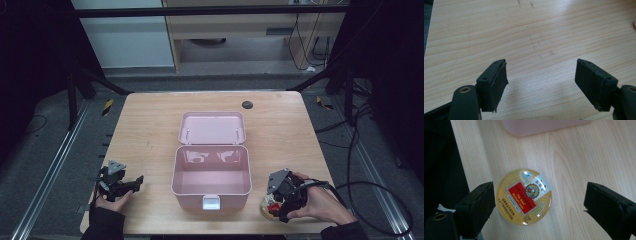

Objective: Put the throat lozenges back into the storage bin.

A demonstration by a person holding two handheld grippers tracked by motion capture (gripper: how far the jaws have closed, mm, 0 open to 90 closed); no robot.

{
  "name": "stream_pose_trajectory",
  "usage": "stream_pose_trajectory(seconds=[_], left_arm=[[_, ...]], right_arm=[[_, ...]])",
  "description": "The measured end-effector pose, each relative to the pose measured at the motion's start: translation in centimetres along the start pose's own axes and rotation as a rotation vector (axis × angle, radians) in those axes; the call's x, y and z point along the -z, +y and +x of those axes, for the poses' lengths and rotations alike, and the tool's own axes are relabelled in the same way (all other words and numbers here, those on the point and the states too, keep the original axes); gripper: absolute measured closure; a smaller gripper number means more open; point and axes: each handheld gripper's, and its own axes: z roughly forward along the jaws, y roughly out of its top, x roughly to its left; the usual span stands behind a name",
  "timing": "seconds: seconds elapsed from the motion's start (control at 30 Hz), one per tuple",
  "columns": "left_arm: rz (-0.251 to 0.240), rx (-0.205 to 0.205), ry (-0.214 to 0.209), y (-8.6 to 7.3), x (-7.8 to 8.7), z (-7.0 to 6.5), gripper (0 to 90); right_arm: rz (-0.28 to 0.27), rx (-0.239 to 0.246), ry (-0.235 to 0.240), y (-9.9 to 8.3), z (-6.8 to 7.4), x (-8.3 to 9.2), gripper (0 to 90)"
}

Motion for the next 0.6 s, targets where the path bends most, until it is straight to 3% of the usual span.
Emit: stream_pose_trajectory(seconds=[0.6], left_arm=[[0.004,-0.01,0.001,0.0,0.0,-0.1,25.2]], right_arm=[[0.101,0.055,0.056,0.3,0.9,-2.3,8.8]])
